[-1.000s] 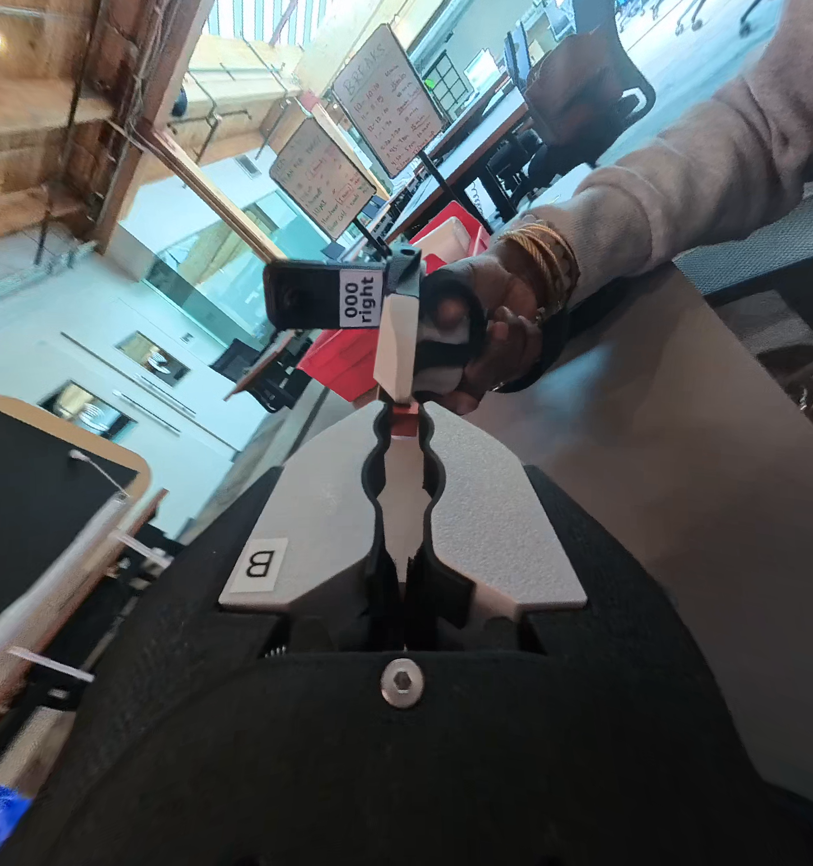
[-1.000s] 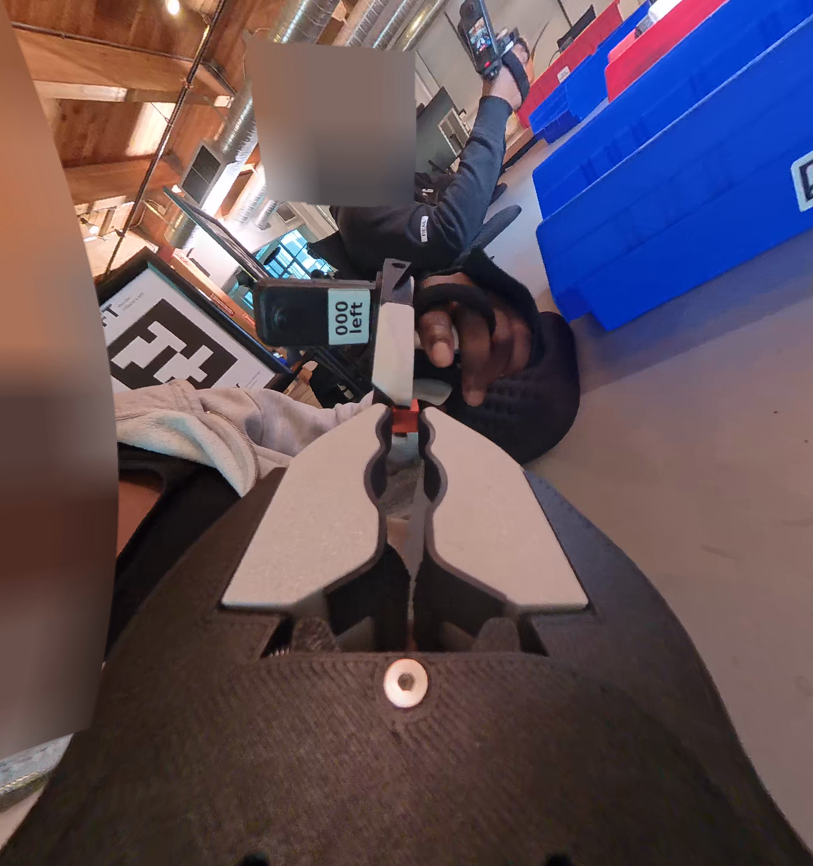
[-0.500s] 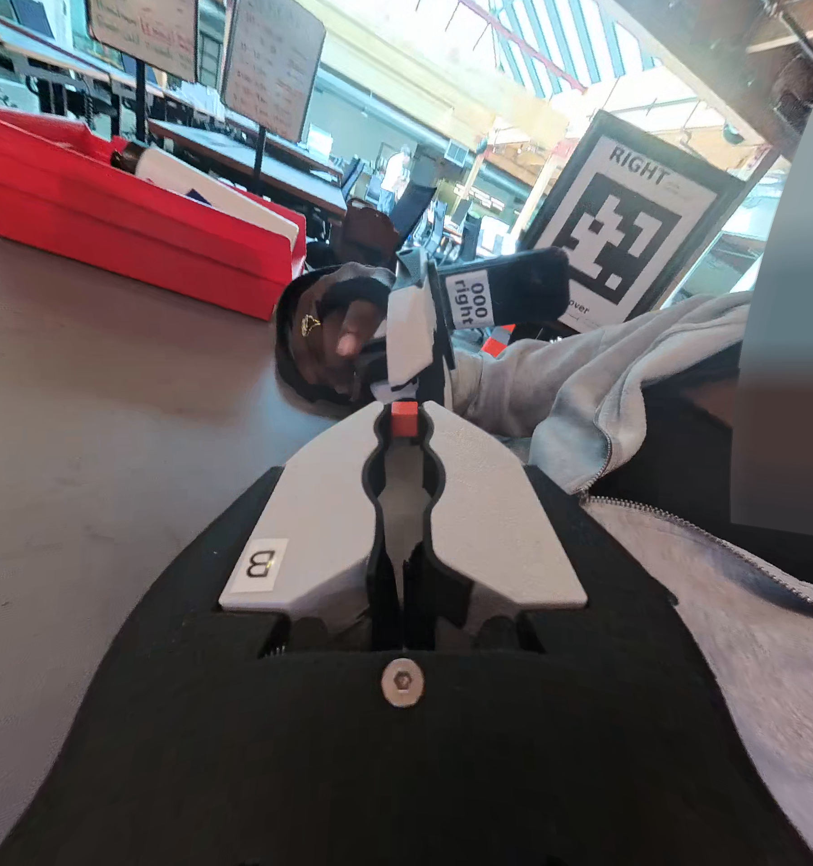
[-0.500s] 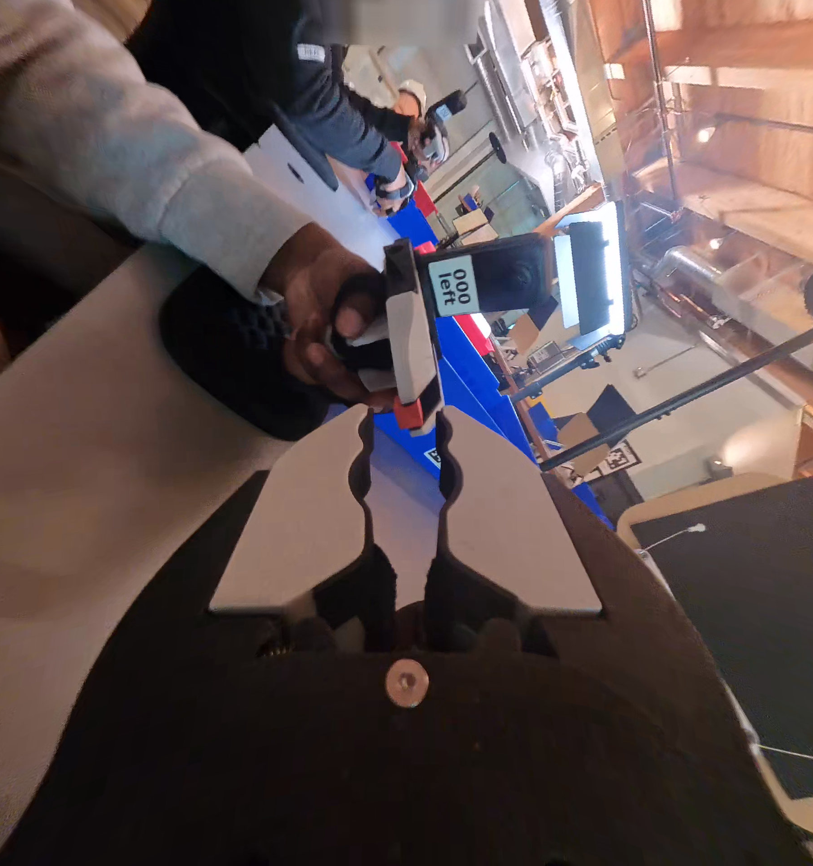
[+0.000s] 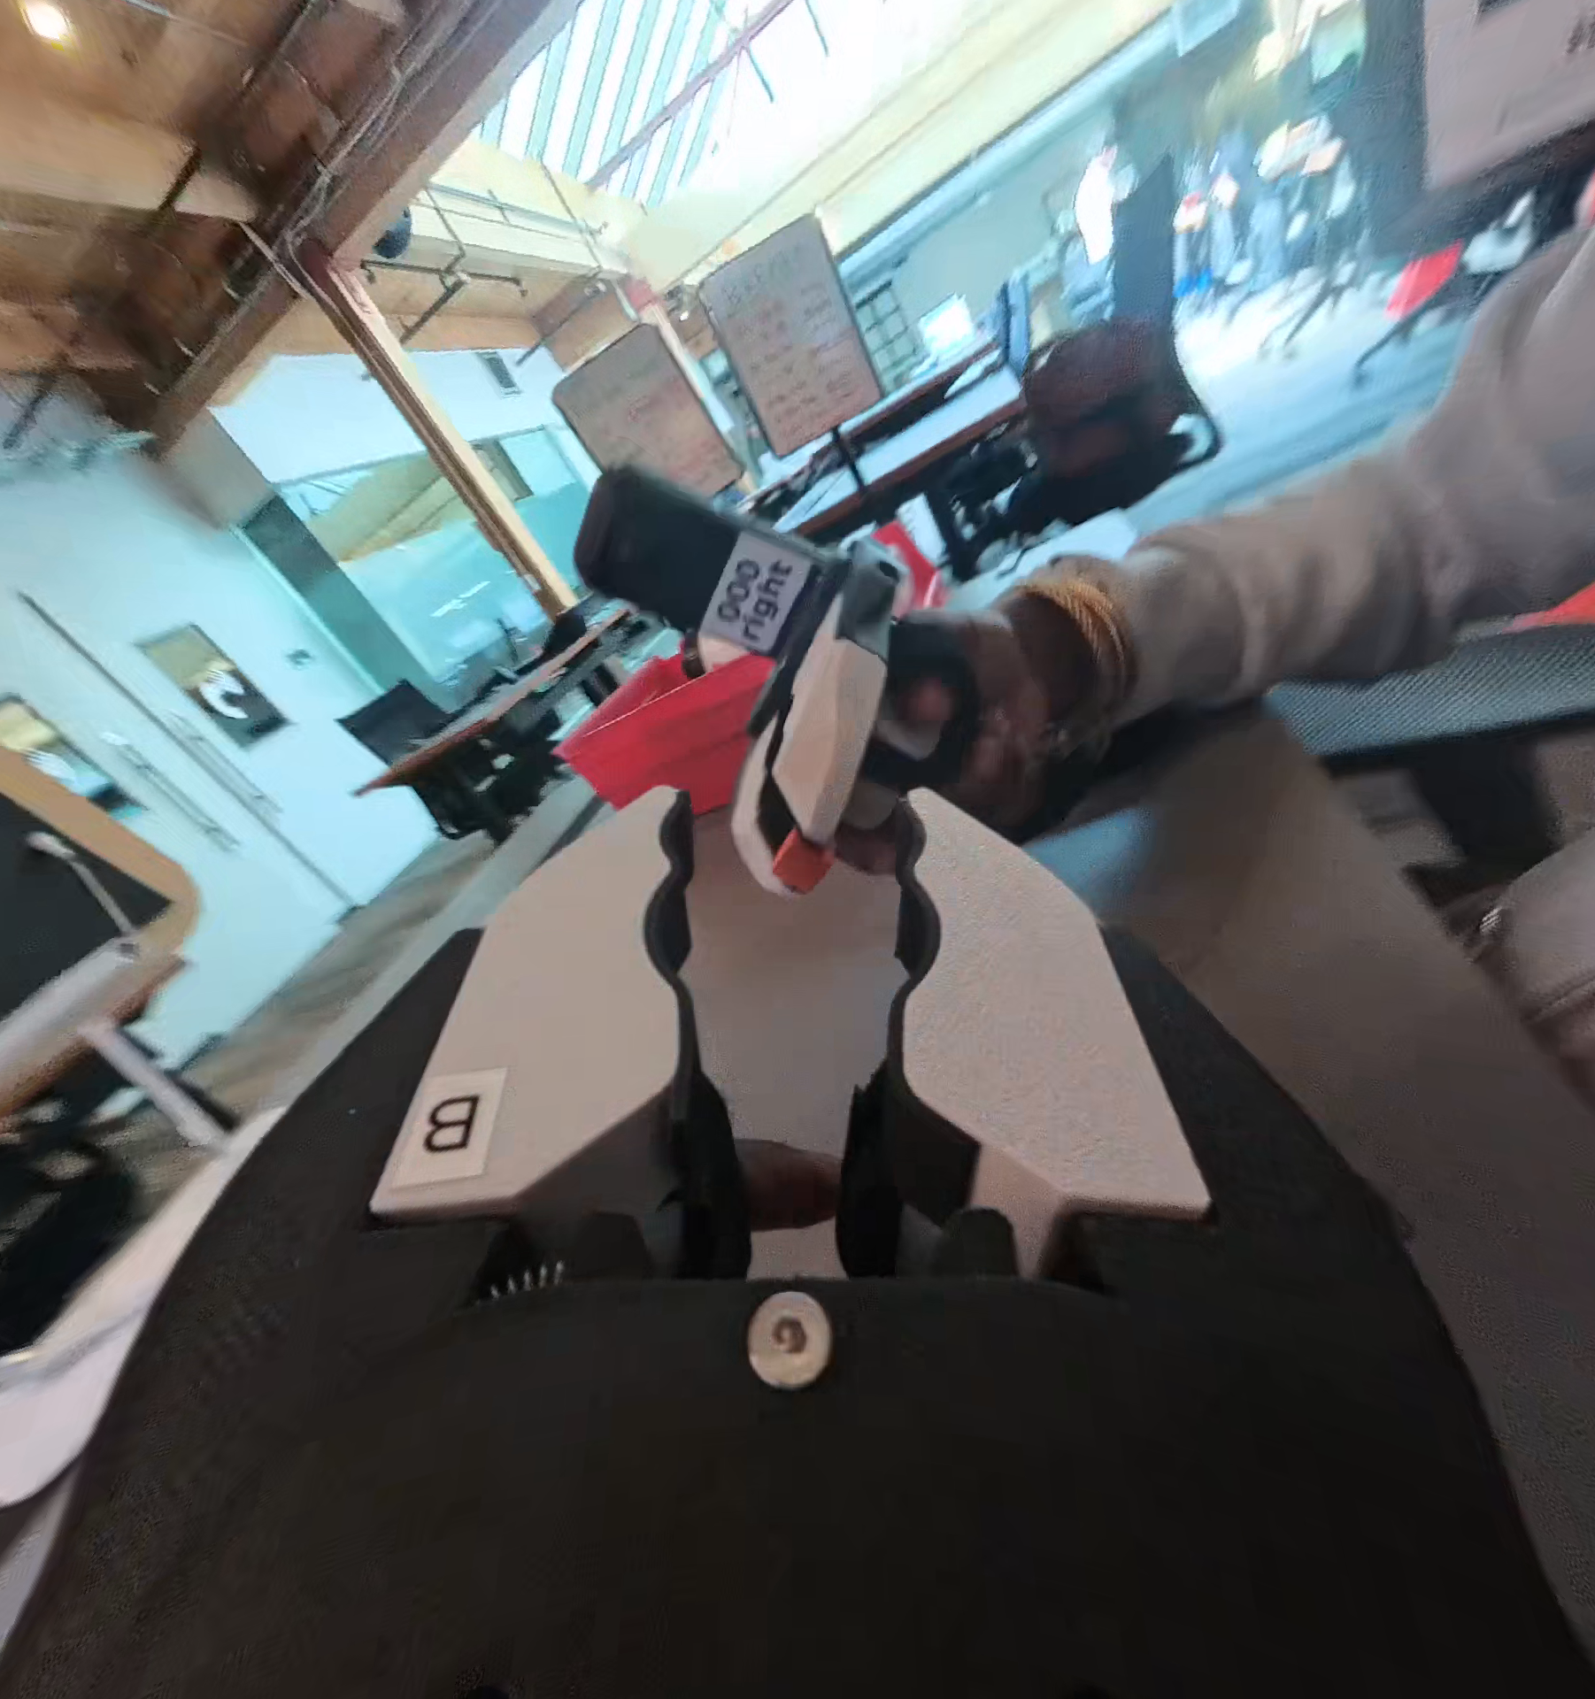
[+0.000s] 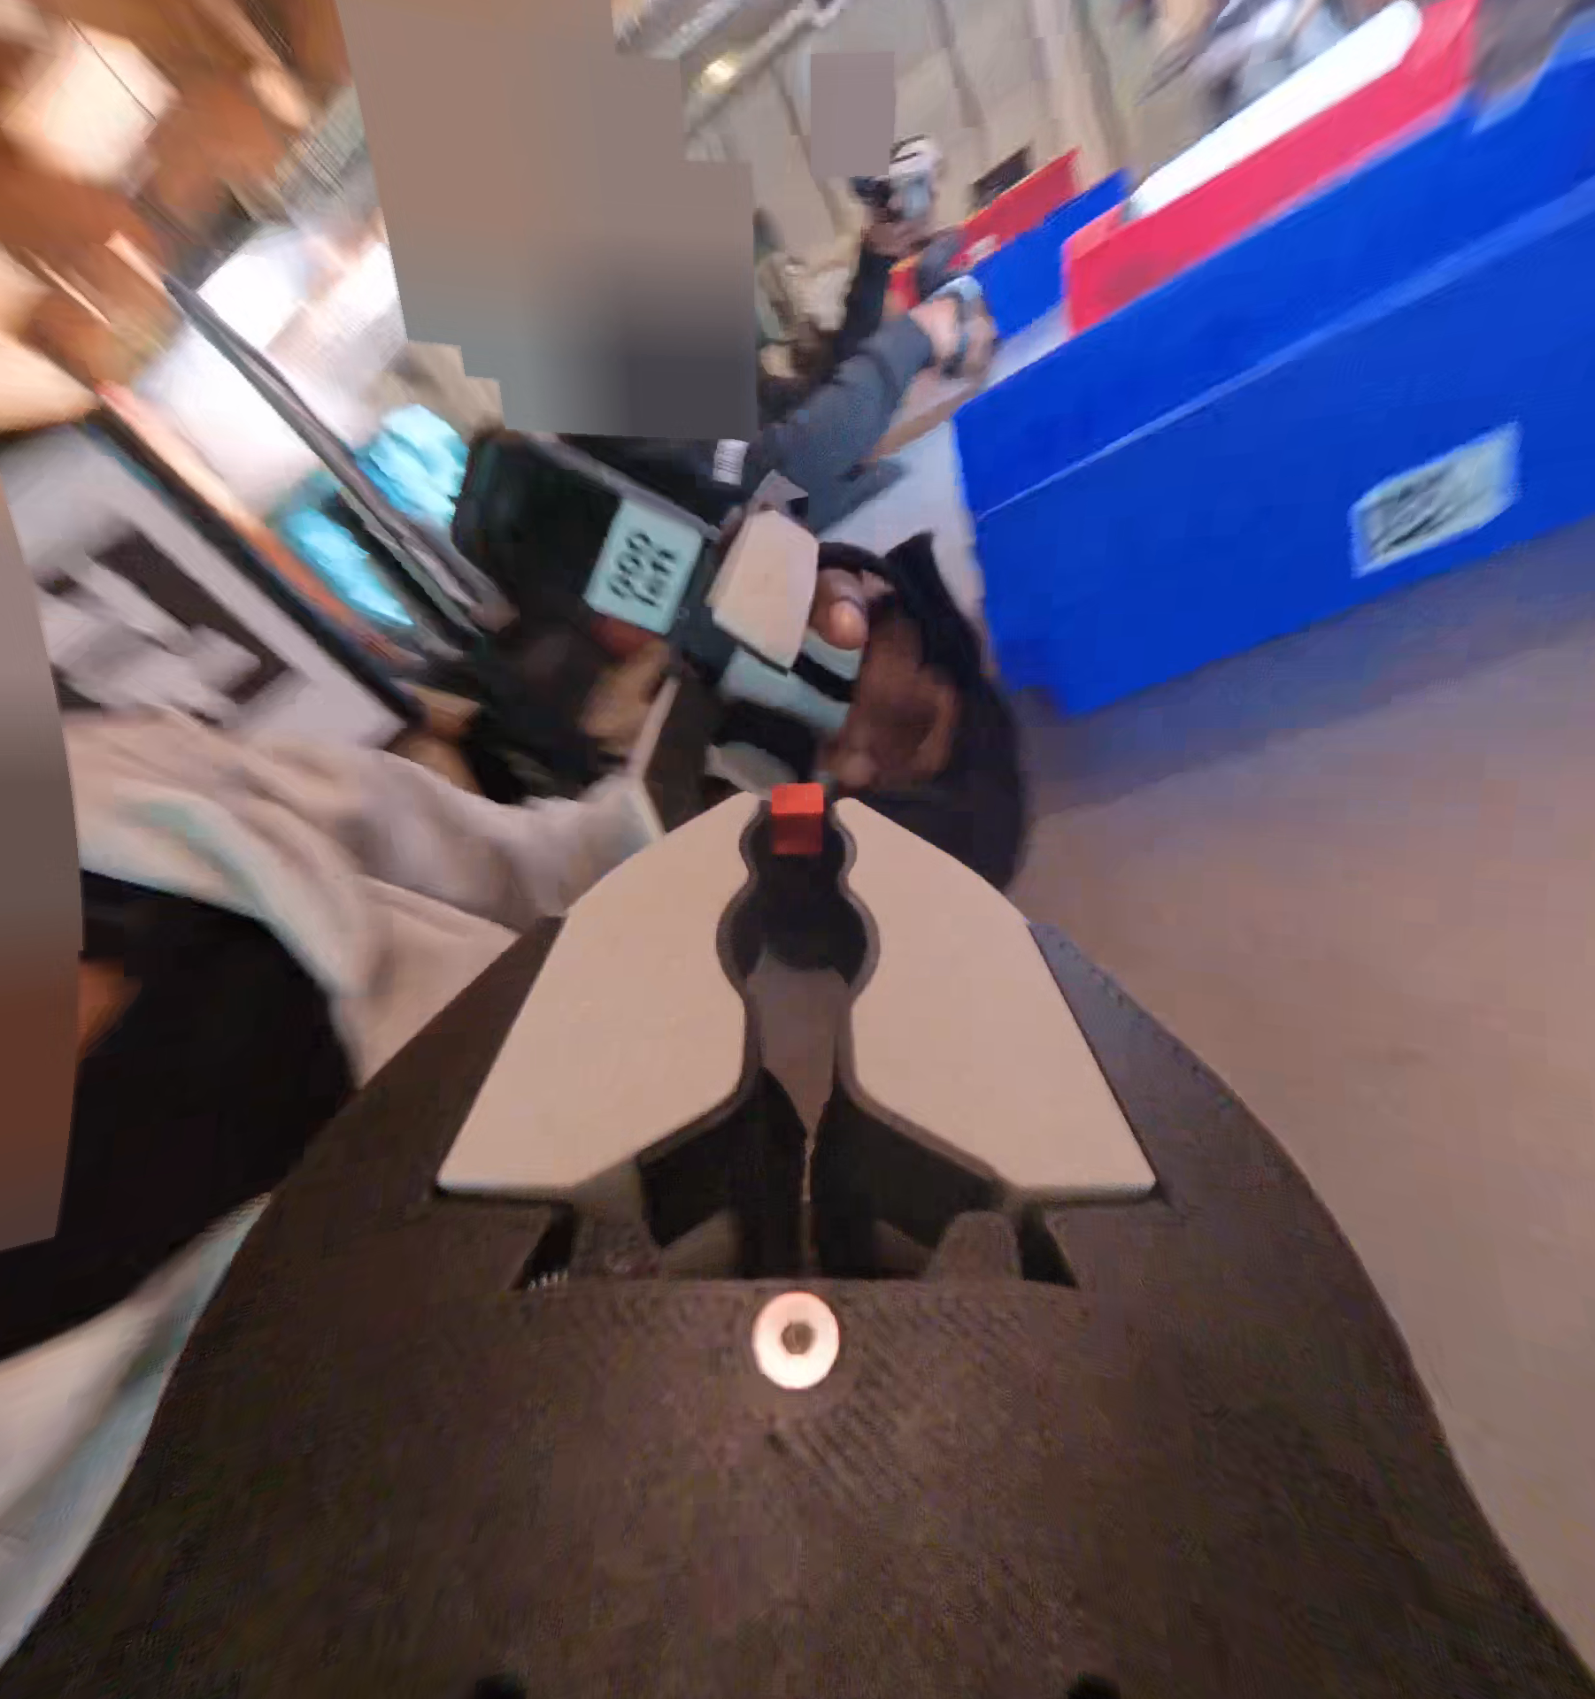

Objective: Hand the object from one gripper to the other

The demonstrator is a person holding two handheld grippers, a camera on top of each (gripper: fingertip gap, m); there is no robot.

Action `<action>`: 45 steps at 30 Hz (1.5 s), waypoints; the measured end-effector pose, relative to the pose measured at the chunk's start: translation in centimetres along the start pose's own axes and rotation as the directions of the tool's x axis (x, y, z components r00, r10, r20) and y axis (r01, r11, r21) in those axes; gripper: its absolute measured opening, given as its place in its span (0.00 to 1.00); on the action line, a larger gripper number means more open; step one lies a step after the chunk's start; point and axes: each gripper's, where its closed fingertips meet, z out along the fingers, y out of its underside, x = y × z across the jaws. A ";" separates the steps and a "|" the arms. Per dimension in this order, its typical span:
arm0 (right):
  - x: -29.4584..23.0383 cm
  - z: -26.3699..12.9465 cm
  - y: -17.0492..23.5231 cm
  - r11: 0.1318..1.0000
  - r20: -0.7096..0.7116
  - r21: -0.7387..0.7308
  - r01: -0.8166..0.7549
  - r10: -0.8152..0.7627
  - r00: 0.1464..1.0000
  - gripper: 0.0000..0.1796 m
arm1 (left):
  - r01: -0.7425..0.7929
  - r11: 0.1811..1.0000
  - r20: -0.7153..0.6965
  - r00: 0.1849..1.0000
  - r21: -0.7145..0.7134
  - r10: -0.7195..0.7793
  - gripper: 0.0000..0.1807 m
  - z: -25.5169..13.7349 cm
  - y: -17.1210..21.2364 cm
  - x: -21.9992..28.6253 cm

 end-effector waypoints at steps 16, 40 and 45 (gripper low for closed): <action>-0.7 -0.1 0.4 0.960 0.169 -0.022 -0.279 0.278 0.945 0.07 | -0.082 0.992 -0.005 0.997 -0.095 0.082 0.06 0.5 1.2 0.5; -1.8 0.1 -0.2 0.371 -0.266 -0.177 0.912 -0.910 0.319 0.06 | 0.469 0.882 -0.222 0.855 -0.051 -0.468 0.22 0.0 0.2 1.6; -0.8 -0.4 -1.1 0.960 -0.066 0.054 0.276 -0.272 0.960 0.05 | -0.026 0.999 -0.021 0.999 -0.034 0.025 0.21 0.3 0.4 0.8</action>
